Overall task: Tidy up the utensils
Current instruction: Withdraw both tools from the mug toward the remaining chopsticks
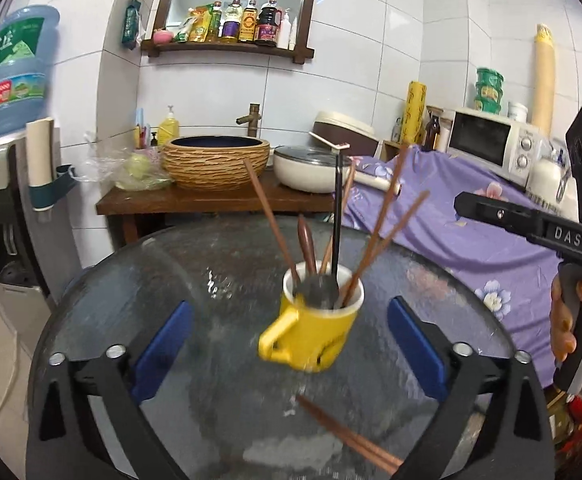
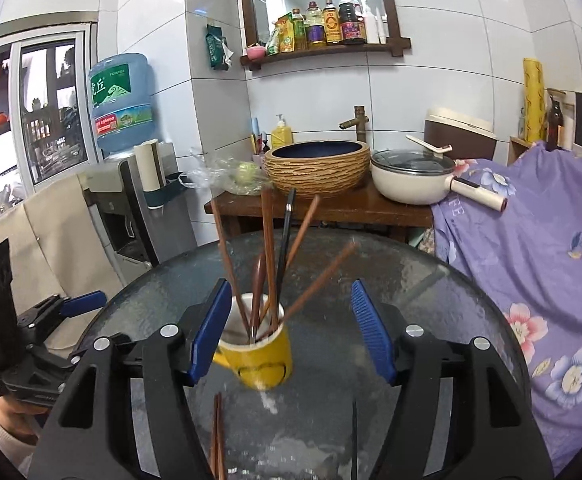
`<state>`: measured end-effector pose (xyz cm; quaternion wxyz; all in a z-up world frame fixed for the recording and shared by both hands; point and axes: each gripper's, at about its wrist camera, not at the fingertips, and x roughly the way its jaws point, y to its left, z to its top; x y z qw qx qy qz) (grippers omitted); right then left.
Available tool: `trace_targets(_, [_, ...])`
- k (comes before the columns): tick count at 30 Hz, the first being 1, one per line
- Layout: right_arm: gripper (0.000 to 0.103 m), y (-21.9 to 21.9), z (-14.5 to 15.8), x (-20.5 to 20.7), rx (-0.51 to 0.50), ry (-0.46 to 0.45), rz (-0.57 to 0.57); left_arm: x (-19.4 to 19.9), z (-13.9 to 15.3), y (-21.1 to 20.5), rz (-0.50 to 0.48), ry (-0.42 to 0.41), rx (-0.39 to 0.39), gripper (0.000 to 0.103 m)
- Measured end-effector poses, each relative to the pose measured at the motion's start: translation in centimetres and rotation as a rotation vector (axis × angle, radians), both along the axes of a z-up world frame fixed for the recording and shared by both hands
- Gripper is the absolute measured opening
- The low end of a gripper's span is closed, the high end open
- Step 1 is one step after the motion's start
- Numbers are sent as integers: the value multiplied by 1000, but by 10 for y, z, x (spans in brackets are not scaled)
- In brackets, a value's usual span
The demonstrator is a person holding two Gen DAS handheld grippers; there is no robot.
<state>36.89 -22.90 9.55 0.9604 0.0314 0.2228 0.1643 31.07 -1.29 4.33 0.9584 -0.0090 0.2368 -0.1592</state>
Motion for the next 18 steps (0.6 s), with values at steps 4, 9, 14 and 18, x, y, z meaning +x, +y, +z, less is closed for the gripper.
trace_targets(4, [65, -3, -23, -29, -64, -12, -19, -26, -17, -10, -26, 39, 43, 96])
trace_targets(9, [65, -14, -59, -61, -115, 32, -45, -49, -41, -19, -26, 79, 65, 96])
trace_targets(14, [65, -33, -93, -84, -116, 102, -73, -65, -60, -23, -48, 136, 65, 96])
trace_targets(18, [65, -47, -113, -99, -100, 140, -93, -81, -70, -24, -22, 135, 91, 96])
